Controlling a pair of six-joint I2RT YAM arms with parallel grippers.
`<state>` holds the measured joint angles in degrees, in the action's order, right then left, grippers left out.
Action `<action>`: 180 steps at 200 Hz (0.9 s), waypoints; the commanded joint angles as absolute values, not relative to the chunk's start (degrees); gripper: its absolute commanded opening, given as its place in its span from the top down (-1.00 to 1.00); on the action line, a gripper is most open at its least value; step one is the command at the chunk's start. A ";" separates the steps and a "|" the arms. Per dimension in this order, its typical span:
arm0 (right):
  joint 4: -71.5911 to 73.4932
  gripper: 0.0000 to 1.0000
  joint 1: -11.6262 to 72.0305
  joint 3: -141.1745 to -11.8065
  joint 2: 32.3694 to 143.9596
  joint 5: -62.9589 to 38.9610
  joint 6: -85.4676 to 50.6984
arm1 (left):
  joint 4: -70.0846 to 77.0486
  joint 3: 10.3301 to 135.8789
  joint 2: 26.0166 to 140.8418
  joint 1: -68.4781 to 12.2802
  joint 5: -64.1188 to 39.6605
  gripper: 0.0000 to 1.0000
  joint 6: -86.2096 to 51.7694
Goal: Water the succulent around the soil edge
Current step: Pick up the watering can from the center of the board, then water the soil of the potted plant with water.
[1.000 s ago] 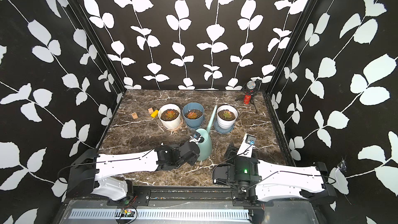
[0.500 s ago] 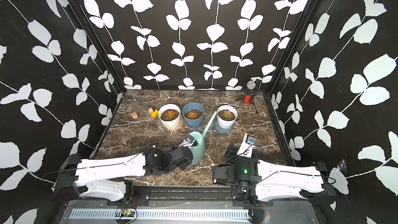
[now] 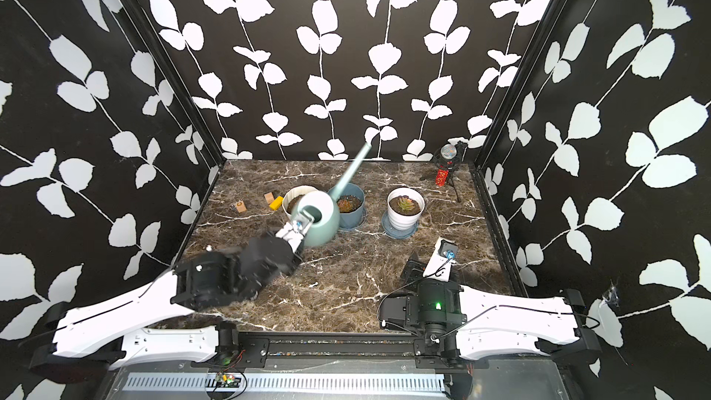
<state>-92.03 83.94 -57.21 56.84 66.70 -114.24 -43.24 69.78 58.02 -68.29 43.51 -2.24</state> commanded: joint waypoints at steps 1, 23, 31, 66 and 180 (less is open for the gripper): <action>-103.01 -0.52 83.50 -57.69 57.12 69.60 -113.33 | -39.91 73.77 56.71 -60.92 44.05 1.00 12.35; -103.00 -0.52 83.16 -57.79 57.30 70.61 -112.42 | -42.47 77.81 58.16 -51.36 40.82 1.00 19.71; -103.01 -0.52 83.02 -57.78 57.30 70.90 -112.17 | -43.61 78.97 58.49 -47.82 38.89 1.00 21.88; -103.01 -0.52 82.56 -56.98 57.05 71.67 -111.71 | -46.65 80.51 57.59 -37.89 34.85 1.00 31.94; -103.00 -0.51 79.61 -56.31 56.66 74.27 -108.03 | -52.61 69.01 46.90 -33.75 43.63 1.00 53.07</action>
<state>-92.05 80.40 -57.19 56.25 72.23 -109.45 -54.96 70.96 49.69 -34.02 39.24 48.07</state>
